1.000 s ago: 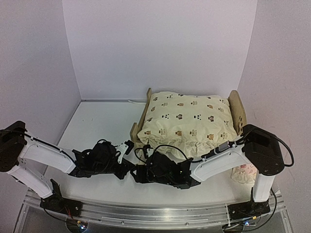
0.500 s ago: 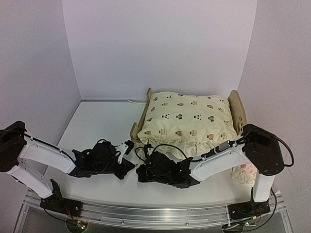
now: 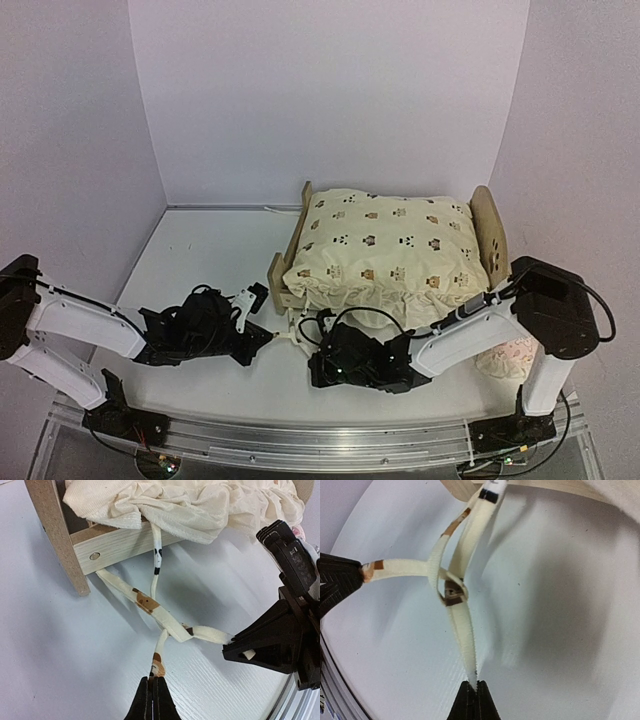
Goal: Set up the pet bed
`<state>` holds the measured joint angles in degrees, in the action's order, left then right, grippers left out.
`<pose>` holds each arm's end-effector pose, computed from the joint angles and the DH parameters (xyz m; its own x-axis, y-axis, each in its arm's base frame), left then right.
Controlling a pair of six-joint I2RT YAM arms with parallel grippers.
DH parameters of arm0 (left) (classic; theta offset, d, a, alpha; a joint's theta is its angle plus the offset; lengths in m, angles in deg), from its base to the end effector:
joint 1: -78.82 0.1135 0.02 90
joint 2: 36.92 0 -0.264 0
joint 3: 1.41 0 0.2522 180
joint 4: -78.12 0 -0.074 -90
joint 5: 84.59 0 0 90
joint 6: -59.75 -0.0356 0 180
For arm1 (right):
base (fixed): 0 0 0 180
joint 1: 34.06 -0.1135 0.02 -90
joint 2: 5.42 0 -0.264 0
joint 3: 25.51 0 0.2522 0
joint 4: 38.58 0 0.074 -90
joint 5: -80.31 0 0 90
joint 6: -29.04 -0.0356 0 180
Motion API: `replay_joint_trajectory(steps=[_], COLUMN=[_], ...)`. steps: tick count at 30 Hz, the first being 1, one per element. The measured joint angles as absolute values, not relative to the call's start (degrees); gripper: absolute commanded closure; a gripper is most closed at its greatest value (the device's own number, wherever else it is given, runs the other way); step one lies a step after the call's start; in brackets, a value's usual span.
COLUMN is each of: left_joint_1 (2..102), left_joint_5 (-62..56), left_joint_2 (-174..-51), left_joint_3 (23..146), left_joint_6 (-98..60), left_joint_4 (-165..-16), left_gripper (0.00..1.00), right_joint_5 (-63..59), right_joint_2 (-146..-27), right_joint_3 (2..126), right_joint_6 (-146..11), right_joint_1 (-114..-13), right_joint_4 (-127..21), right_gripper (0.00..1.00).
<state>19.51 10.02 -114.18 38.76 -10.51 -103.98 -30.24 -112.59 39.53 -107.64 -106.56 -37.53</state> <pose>0.1314 -0.2158 0.1561 -0.5536 0.2732 -0.7867 0.6763 0.6987 -0.2333 0.1219 0.3452 0.1260 -0.7274 -0.0415 -0.6850 -0.4143 0.8223 0.3902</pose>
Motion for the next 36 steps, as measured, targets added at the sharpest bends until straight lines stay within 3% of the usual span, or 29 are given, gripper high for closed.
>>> replay_joint_trajectory(steps=[11, 12, 13, 15, 16, 21, 27, 36], left_joint_1=[19.51, 19.51, 19.51, 19.51, 19.51, 19.51, 19.51, 19.51], left_joint_5=[11.66, 11.72, 11.72, 11.71, 11.69, 11.59, 11.18, 10.36], left_joint_2=[-113.89, -113.89, -113.89, -113.89, -113.89, -114.63, -116.23, -116.82], left_joint_3=[38.72, 38.72, 38.72, 38.72, 38.72, 38.72, 38.72, 38.72], left_joint_6=[-9.75, -9.62, -9.53, -9.36, -9.32, -9.28, -9.3, -9.34], left_joint_4=[-103.54, -103.54, -103.54, -103.54, -103.54, -103.6, -103.63, -103.9], left_gripper=[1.0, 1.0, 1.0, 1.0, 1.0, 1.0, 1.0, 1.0], right_joint_5=[-27.19, -26.47, -25.59, -23.71, -22.67, -18.2, -13.68, -14.6], right_joint_2=[-108.68, -108.68, -108.68, -108.68, -108.68, -108.68, -108.68, -109.57], right_joint_3=[38.38, 38.38, 38.38, 38.41, 38.47, 38.87, 40.91, 45.17], right_joint_6=[-102.12, -101.61, -101.11, -100.21, -99.45, -96.46, -94.98, -94.96], right_joint_1=[-104.26, -104.11, -104.01, -103.83, -103.77, -103.48, -103.47, -102.7], right_joint_4=[-38.16, -38.59, -39.1, -40.15, -40.67, -42.63, -43.95, -43.91], right_gripper=[1.0, 0.97, 0.83, 0.46, 0.38, 0.24, 0.18, 0.21])
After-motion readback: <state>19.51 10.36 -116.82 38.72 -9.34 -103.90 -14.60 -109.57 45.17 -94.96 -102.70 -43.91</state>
